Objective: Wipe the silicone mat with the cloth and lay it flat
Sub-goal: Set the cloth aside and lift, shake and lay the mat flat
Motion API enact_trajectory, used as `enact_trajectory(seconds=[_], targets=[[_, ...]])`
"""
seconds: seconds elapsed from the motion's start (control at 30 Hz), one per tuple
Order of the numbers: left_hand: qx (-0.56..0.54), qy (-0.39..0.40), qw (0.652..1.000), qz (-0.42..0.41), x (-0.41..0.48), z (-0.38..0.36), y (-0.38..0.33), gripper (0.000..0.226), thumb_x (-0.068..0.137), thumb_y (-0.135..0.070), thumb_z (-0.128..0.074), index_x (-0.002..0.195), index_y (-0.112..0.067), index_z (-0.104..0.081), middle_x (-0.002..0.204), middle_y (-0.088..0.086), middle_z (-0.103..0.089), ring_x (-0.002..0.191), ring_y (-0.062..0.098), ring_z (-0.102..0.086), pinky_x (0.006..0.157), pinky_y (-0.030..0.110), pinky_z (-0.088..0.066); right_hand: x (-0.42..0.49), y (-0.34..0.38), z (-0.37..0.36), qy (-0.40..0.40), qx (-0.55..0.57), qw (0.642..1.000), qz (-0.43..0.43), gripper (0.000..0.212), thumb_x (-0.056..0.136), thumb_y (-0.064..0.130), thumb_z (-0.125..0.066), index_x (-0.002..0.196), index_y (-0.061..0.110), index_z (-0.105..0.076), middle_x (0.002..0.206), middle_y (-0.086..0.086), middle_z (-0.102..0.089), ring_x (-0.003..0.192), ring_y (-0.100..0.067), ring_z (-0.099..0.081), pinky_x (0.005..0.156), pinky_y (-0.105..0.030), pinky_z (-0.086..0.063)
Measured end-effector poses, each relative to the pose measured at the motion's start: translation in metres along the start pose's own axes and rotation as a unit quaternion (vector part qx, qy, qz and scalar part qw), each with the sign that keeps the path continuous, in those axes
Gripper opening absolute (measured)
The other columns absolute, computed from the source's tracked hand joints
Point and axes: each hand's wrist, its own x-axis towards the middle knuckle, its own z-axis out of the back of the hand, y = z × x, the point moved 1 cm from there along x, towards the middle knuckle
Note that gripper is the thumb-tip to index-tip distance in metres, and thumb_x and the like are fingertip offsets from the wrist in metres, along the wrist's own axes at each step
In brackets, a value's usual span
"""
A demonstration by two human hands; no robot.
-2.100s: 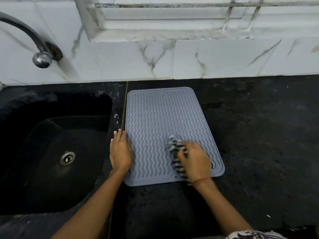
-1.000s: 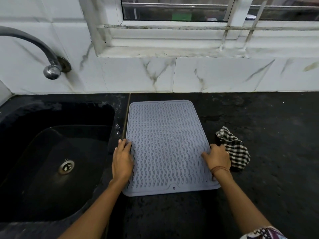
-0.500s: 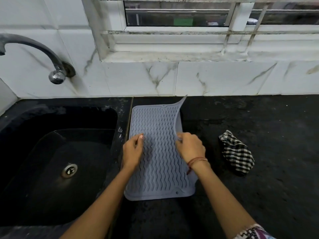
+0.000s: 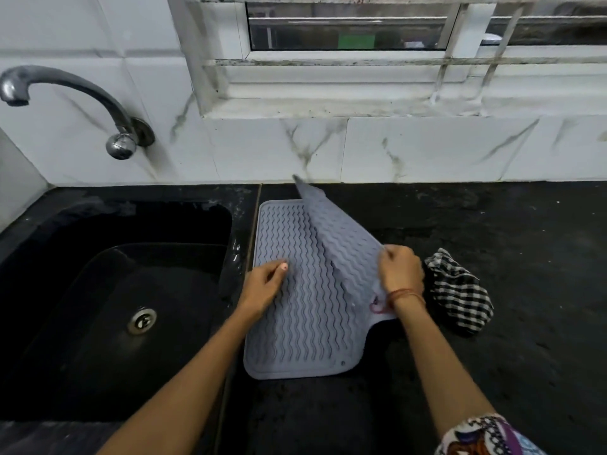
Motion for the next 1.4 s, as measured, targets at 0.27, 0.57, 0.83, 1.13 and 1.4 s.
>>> enact_trajectory(seconds=[0.27, 0.57, 0.83, 1.13, 1.4], targets=[[0.169, -0.023, 0.980, -0.099, -0.008, -0.016, 0.011, 0.028, 0.089, -0.009, -0.052, 0.115, -0.004, -0.059, 0.121, 0.015, -0.062, 0.116, 0.029, -0.054, 0.101, 0.036, -0.040, 0.002, -0.068, 0.011, -0.008, -0.063, 0.998, -0.021, 0.026, 0.093, 0.022, -0.050, 0.093, 0.009, -0.072, 0.094, -0.017, -0.070, 0.092, -0.035, -0.063, 0.071, -0.033, -0.046], [0.288, -0.045, 0.948, -0.128, -0.021, -0.027, 0.023, 0.045, 0.087, -0.030, -0.033, 0.111, -0.003, -0.060, 0.122, 0.019, -0.060, 0.119, 0.036, -0.052, 0.100, 0.051, -0.044, 0.004, -0.088, 0.028, -0.148, -0.207, 0.967, -0.011, 0.027, 0.086, 0.013, -0.061, 0.113, 0.011, -0.067, 0.124, -0.019, -0.050, 0.112, -0.042, -0.042, 0.082, -0.048, -0.045], [0.253, -0.169, 0.951, 0.055, -0.022, -0.019, 0.009, 0.037, 0.087, -0.018, -0.054, 0.122, -0.008, -0.047, 0.134, 0.017, -0.042, 0.114, 0.038, -0.040, 0.093, 0.048, -0.038, -0.005, -0.079, 0.005, -0.069, -0.236, 0.969, 0.029, 0.050, 0.092, 0.035, -0.052, 0.134, 0.007, -0.046, 0.123, -0.020, -0.059, 0.118, -0.037, -0.047, 0.092, -0.044, -0.042], [0.070, -0.119, 0.981, 0.136, 0.013, -0.006, -0.021, 0.043, 0.089, -0.006, -0.047, 0.130, -0.018, -0.045, 0.131, 0.016, -0.054, 0.114, 0.034, -0.053, 0.096, 0.039, -0.043, 0.021, -0.042, 0.008, -0.018, -0.115, 0.993, 0.004, 0.027, 0.096, 0.019, -0.045, 0.107, 0.002, -0.063, 0.113, -0.021, -0.064, 0.105, -0.037, -0.059, 0.081, -0.037, -0.047], [0.026, -0.213, 0.976, -0.048, 0.049, 0.031, -0.103, 0.040, 0.087, -0.001, -0.046, 0.124, -0.014, -0.054, 0.131, 0.012, -0.056, 0.121, 0.025, -0.051, 0.102, 0.030, -0.038, 0.030, 0.052, 0.065, -0.191, 0.005, 0.966, 0.174, 0.026, 0.098, 0.018, -0.042, 0.103, -0.001, -0.059, 0.101, -0.028, -0.064, 0.094, -0.039, -0.061, 0.067, -0.034, -0.038]])
